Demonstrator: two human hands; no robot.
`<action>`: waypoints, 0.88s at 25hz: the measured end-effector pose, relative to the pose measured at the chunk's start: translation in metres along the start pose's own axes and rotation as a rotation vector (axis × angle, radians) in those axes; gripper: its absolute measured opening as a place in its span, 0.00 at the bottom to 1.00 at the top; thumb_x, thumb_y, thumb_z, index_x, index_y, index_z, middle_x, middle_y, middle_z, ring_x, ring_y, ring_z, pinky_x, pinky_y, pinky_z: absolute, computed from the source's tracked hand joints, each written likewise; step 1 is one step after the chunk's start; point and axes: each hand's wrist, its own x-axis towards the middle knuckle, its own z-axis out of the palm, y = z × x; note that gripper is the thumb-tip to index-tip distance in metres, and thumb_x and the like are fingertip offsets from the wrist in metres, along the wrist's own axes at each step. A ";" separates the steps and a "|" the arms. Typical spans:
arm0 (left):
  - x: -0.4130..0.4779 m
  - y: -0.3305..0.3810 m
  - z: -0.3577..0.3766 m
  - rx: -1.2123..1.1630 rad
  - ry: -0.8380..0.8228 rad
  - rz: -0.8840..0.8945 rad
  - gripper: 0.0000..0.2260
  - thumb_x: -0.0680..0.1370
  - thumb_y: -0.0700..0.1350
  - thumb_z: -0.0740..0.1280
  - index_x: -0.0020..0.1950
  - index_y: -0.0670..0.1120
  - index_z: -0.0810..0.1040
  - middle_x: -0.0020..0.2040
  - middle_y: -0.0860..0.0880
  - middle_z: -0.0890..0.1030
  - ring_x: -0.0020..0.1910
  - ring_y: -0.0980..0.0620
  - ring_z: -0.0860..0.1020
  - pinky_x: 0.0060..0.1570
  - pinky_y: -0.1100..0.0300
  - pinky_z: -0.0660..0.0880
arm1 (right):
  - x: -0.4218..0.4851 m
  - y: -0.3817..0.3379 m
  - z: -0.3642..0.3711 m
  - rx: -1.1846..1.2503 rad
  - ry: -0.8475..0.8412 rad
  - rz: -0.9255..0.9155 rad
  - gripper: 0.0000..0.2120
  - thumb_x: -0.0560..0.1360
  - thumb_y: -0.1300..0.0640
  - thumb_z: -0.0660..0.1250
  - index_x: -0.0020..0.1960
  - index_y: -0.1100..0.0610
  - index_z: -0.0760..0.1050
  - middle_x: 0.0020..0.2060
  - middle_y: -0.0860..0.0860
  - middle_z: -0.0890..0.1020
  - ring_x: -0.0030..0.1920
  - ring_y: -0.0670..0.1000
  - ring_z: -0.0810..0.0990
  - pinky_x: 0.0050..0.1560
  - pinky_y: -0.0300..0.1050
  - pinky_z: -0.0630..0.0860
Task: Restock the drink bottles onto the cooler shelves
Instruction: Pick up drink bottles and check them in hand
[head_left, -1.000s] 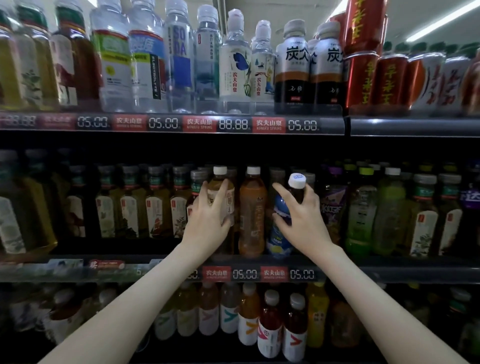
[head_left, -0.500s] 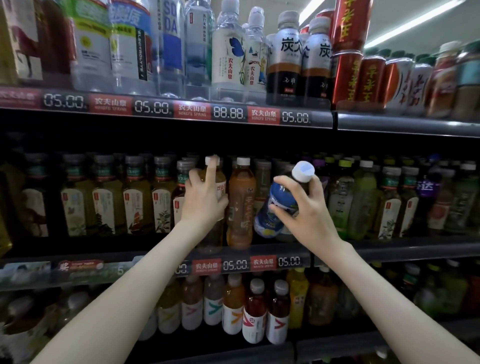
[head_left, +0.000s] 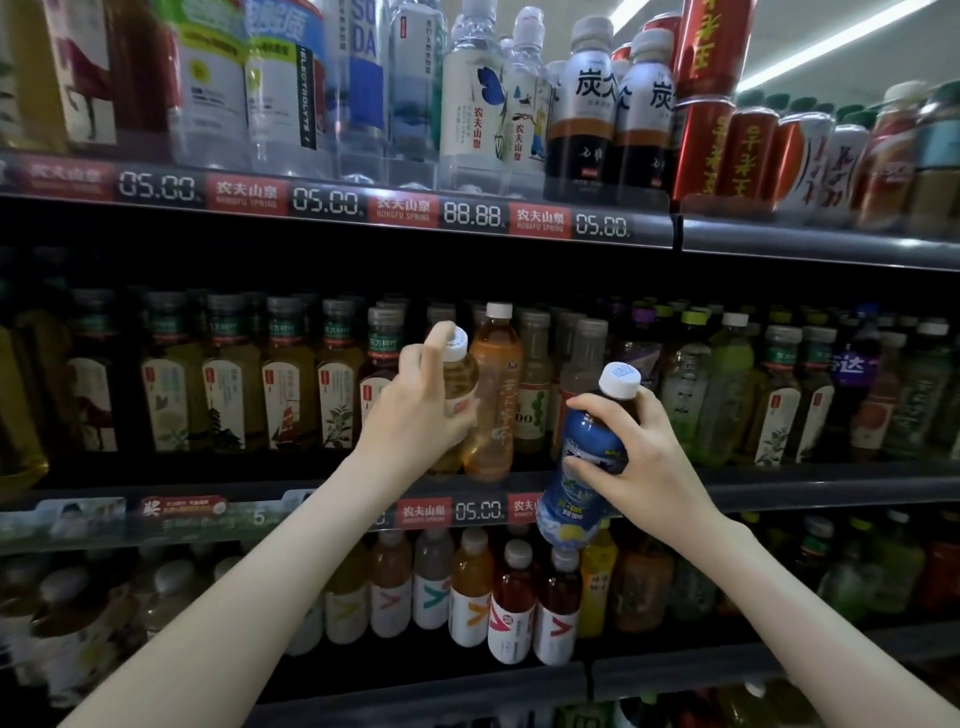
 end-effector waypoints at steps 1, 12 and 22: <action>-0.005 0.004 -0.004 -0.018 0.073 0.040 0.32 0.73 0.44 0.73 0.66 0.55 0.54 0.58 0.36 0.72 0.35 0.41 0.80 0.29 0.57 0.74 | -0.002 0.000 -0.002 0.018 -0.002 0.014 0.27 0.70 0.58 0.76 0.66 0.49 0.72 0.60 0.45 0.64 0.63 0.49 0.66 0.62 0.45 0.68; -0.117 0.097 -0.020 -0.213 0.083 0.153 0.32 0.71 0.51 0.73 0.65 0.49 0.56 0.51 0.49 0.72 0.40 0.59 0.76 0.39 0.73 0.74 | -0.099 0.027 0.000 0.215 -0.318 0.199 0.51 0.69 0.62 0.75 0.74 0.35 0.44 0.59 0.45 0.66 0.60 0.40 0.64 0.56 0.22 0.60; -0.364 0.142 0.208 -0.306 -0.675 -0.752 0.35 0.74 0.48 0.71 0.72 0.59 0.52 0.66 0.50 0.70 0.54 0.48 0.78 0.44 0.66 0.65 | -0.382 0.109 0.067 0.306 -0.475 0.582 0.43 0.62 0.66 0.76 0.70 0.50 0.59 0.55 0.43 0.65 0.55 0.44 0.63 0.54 0.31 0.64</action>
